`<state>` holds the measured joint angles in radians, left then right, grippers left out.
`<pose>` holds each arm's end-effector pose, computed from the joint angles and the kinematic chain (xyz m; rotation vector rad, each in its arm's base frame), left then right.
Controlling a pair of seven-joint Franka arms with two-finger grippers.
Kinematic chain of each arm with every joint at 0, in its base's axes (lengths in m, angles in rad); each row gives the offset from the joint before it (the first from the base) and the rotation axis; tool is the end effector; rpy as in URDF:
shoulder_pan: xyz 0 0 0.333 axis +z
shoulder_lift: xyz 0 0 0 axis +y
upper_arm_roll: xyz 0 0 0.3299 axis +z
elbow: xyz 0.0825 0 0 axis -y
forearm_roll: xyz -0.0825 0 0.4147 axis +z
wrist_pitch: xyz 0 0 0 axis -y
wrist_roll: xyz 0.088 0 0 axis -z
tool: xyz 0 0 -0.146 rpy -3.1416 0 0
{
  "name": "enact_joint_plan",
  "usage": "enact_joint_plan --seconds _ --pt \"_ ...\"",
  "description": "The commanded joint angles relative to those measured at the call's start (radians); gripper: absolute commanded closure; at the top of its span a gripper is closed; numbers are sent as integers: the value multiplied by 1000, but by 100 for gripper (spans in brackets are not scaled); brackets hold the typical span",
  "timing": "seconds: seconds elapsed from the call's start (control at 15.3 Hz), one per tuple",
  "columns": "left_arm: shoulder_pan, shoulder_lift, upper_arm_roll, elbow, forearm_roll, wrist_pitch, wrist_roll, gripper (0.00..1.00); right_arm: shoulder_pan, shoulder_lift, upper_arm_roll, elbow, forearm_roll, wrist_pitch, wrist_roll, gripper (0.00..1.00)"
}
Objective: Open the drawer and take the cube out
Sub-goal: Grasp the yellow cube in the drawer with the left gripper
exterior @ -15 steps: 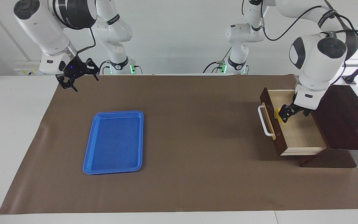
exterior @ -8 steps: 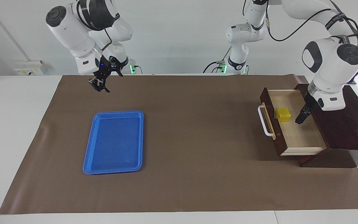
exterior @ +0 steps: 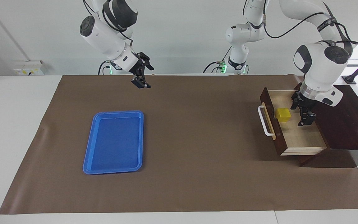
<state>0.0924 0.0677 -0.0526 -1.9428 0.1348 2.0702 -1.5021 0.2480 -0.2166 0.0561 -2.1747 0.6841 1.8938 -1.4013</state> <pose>0.6109 0.0363 0.4149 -2.2800 -2.0840 -0.1893 0.4681 0.2210 0.4633 -1.9025 -1.6985 -0.3644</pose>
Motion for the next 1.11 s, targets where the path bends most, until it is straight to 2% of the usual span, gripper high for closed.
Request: enact_joint_plan --seconds 0.0,0.2,0.33,0.39,0.52,0.59,0.66,0.79,1.05 --pt "-5 -66 -3 -94 -17 31 -24 0 51 65 -7 -5 141 74 -194 0" --pt "-5 -78 -4 -122 -17 38 -23 0 108 140 -7 -5 320 154 -437 0" --pt "-7 -81 -7 -127 -18 33 -24 0 111 173 -6 -5 360 188 -484 0" --pt "-7 -81 -7 -128 -26 31 -27 16 132 195 -4 3 382 208 -499 0" --pt "3 -80 -6 -120 -32 30 -30 73 163 198 -4 3 431 257 -530 0" --pt "7 -75 -4 -110 -38 27 -29 94 168 200 -2 3 436 267 -533 0" --pt "9 -71 -4 -94 -43 22 -30 100 181 200 -2 4 465 281 -541 0" --pt "9 -62 -4 -33 -49 -22 -33 100 203 216 -2 4 534 304 -574 0" --pt "-6 0 -7 238 -121 -275 -44 100 244 296 -2 56 592 318 -588 0"
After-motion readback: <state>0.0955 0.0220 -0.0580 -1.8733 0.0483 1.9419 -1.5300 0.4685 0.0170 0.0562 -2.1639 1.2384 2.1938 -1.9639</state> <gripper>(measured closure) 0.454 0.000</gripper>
